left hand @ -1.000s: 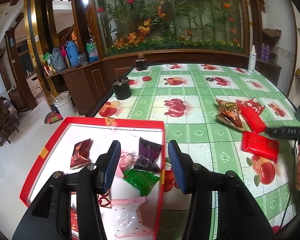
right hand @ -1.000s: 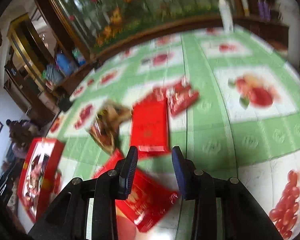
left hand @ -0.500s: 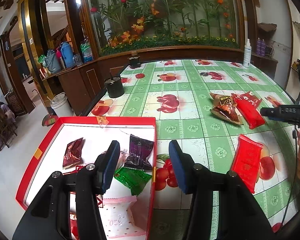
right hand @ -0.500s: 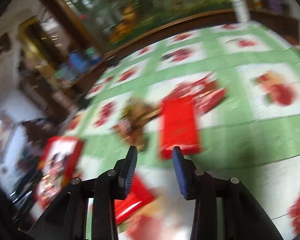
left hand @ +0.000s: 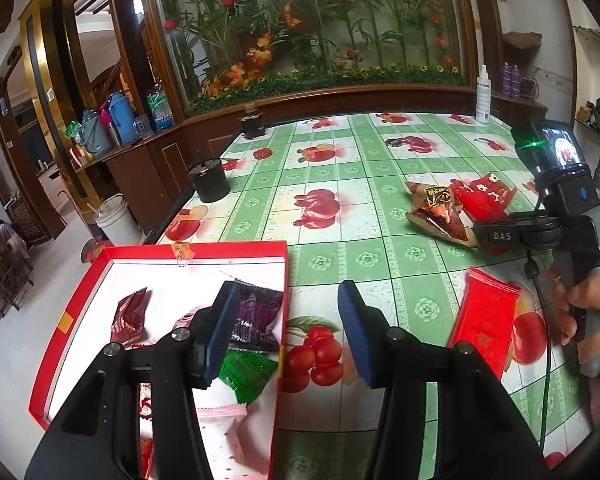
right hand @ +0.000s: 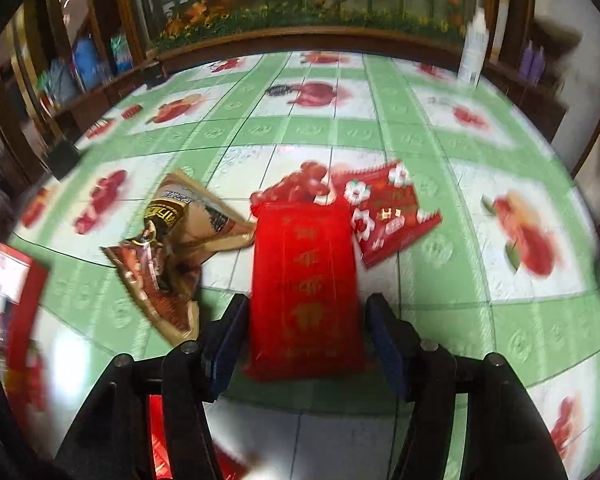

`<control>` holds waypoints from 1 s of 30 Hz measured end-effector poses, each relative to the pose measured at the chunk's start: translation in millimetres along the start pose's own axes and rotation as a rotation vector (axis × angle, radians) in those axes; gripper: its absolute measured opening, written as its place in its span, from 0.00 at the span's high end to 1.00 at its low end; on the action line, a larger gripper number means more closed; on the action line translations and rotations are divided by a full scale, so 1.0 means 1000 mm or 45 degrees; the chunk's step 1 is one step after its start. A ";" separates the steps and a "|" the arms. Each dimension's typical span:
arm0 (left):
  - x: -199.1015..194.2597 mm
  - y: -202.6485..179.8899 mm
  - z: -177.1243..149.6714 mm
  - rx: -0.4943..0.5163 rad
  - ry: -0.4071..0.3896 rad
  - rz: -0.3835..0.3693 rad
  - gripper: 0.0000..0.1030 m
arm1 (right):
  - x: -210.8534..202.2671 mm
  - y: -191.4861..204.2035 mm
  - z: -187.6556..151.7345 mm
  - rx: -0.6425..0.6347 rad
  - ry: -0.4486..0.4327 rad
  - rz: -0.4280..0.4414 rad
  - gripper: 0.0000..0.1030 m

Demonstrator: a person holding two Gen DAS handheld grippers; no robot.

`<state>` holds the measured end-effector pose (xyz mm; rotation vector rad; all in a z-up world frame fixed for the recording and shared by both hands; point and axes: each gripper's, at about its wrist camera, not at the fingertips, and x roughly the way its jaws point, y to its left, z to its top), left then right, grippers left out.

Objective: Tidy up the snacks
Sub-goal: 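Move the right tool to a red gold-lettered packet and grasp it, then grasp the second red gold-lettered packet with the left tool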

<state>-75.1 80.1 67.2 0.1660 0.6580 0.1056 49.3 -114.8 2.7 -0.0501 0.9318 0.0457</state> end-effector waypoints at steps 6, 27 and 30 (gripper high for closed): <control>0.005 -0.009 0.003 0.020 0.006 0.005 0.45 | 0.001 -0.006 0.001 -0.002 -0.002 0.017 0.53; 0.010 -0.048 0.012 0.128 0.027 -0.009 0.45 | -0.019 -0.067 -0.020 0.132 0.046 0.144 0.53; 0.010 -0.055 0.013 0.147 0.030 -0.018 0.45 | -0.022 -0.079 -0.024 0.180 0.044 0.185 0.54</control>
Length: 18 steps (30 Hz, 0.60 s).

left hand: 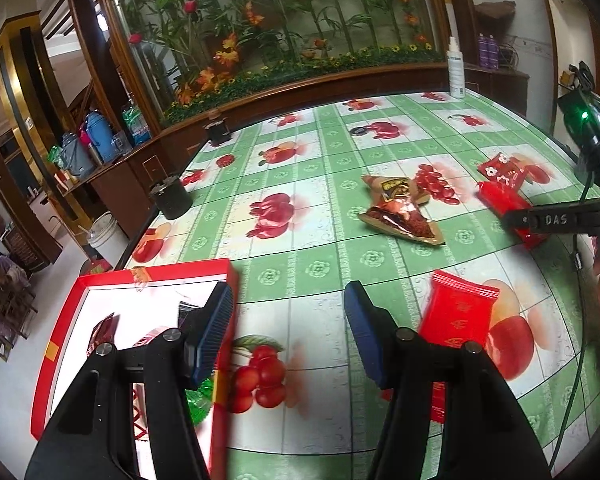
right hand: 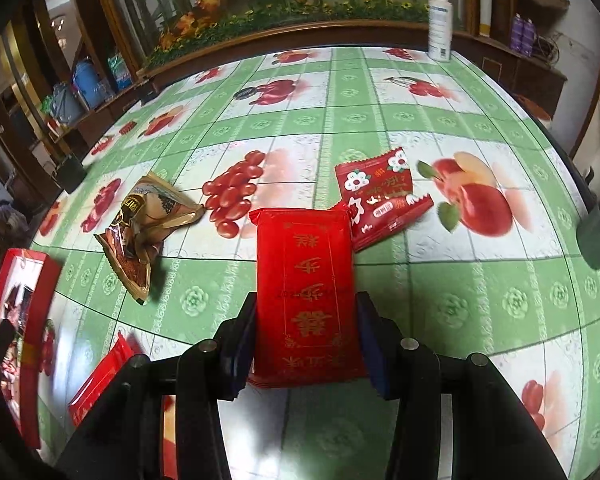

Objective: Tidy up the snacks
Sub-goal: 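Grasp the second red gold-lettered packet with the left tool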

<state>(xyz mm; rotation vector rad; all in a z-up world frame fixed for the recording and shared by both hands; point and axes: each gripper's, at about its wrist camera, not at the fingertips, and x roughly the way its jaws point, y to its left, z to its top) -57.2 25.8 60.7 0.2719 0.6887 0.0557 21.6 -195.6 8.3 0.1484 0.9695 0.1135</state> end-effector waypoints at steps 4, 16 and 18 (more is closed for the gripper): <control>0.001 -0.008 0.001 0.021 0.012 -0.039 0.45 | -0.007 -0.017 -0.002 0.083 -0.001 0.103 0.54; 0.013 -0.060 -0.010 0.140 0.175 -0.384 0.32 | -0.006 -0.027 0.001 0.220 0.023 0.295 0.54; 0.017 -0.067 -0.011 0.163 0.200 -0.410 0.32 | -0.005 -0.027 0.001 0.224 0.023 0.303 0.54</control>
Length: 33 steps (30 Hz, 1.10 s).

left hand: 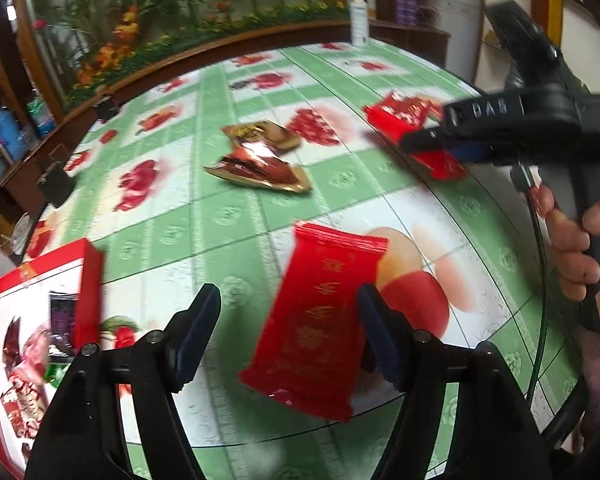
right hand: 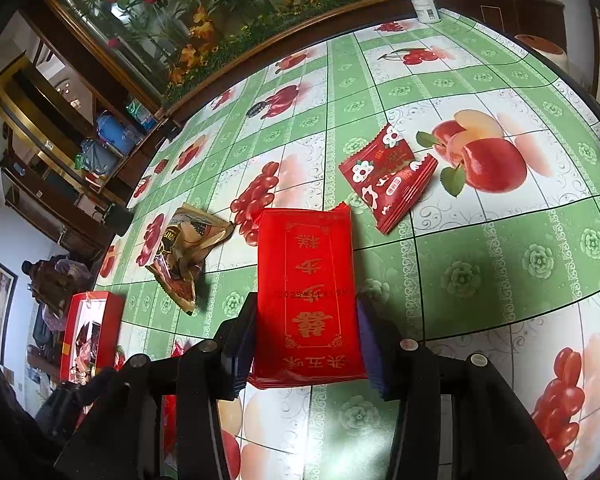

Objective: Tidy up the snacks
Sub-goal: 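Grasp the second red gold-lettered packet with the left tool, then carry both red packets over the white tray and open both tools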

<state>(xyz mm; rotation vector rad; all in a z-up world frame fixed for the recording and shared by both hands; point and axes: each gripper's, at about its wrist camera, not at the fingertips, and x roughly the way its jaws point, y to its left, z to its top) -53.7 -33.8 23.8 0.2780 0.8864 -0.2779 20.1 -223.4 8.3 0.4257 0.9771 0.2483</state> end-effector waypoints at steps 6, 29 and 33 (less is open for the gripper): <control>0.017 -0.004 -0.001 -0.010 0.079 -0.094 0.31 | 0.000 0.000 -0.001 0.005 0.001 -0.003 0.54; 0.007 0.021 -0.010 -0.205 0.025 -0.118 0.53 | 0.003 0.004 -0.001 -0.027 -0.032 -0.031 0.54; -0.005 0.031 -0.010 -0.240 -0.029 -0.052 0.53 | 0.000 0.010 -0.001 -0.054 -0.066 0.002 0.54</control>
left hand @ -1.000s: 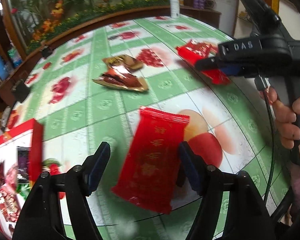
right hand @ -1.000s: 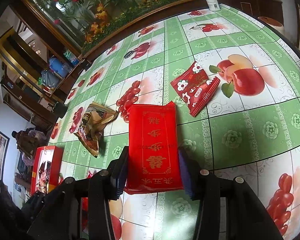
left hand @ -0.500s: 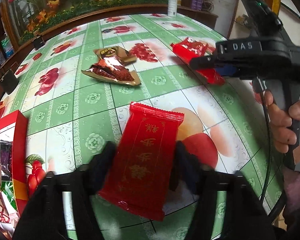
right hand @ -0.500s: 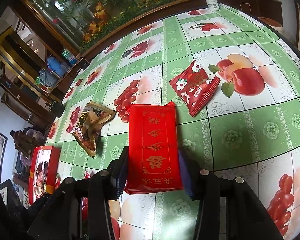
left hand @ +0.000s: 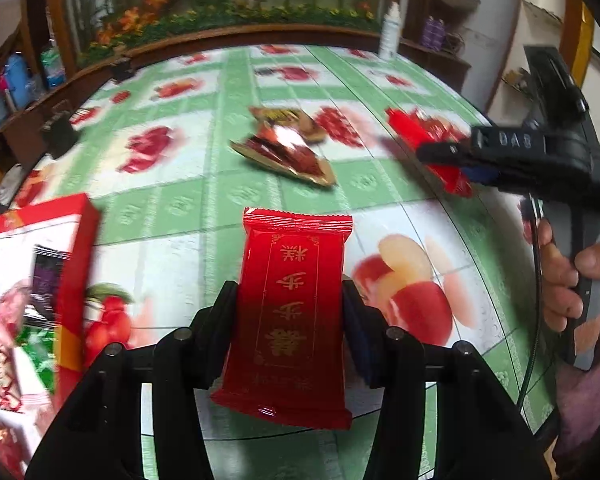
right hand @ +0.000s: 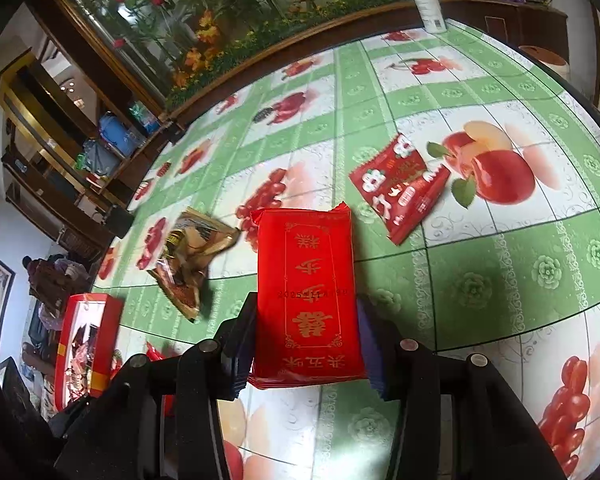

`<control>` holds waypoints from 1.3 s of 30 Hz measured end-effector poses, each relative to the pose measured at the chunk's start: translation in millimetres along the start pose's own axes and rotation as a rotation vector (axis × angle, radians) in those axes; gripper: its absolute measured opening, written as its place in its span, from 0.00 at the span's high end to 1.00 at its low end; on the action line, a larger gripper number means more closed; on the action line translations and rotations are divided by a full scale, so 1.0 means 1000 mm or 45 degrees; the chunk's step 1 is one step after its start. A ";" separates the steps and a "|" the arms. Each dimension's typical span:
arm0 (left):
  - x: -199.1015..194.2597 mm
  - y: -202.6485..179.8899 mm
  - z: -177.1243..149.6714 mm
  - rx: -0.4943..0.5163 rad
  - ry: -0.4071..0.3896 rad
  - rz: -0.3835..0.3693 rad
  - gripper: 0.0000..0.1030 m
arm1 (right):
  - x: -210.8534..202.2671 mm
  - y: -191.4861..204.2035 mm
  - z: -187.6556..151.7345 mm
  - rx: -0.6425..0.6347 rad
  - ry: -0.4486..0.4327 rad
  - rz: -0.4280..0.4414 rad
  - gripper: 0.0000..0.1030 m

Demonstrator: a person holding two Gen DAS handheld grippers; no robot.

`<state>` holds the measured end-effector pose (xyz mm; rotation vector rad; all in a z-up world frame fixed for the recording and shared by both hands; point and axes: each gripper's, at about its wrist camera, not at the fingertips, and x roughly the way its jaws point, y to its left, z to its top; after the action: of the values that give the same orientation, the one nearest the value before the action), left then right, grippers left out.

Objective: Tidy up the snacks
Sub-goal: 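Carry both red packets over the white tray and open both tools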

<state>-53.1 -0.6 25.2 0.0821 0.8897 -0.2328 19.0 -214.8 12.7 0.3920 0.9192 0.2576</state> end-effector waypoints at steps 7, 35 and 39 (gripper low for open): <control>-0.029 0.022 0.004 -0.044 -0.134 0.098 0.53 | -0.009 0.018 -0.003 -0.091 -0.077 0.053 0.54; -0.090 0.139 -0.040 -0.321 -0.300 0.301 0.53 | 0.033 0.190 -0.078 -0.343 0.006 0.529 0.55; -0.097 0.162 -0.052 -0.381 -0.306 0.362 0.52 | 0.044 0.214 -0.087 -0.378 0.042 0.568 0.55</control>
<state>-113.5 181.4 63.9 -0.0962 0.6560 0.1547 -36.9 13.3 26.7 0.3138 0.8029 0.8014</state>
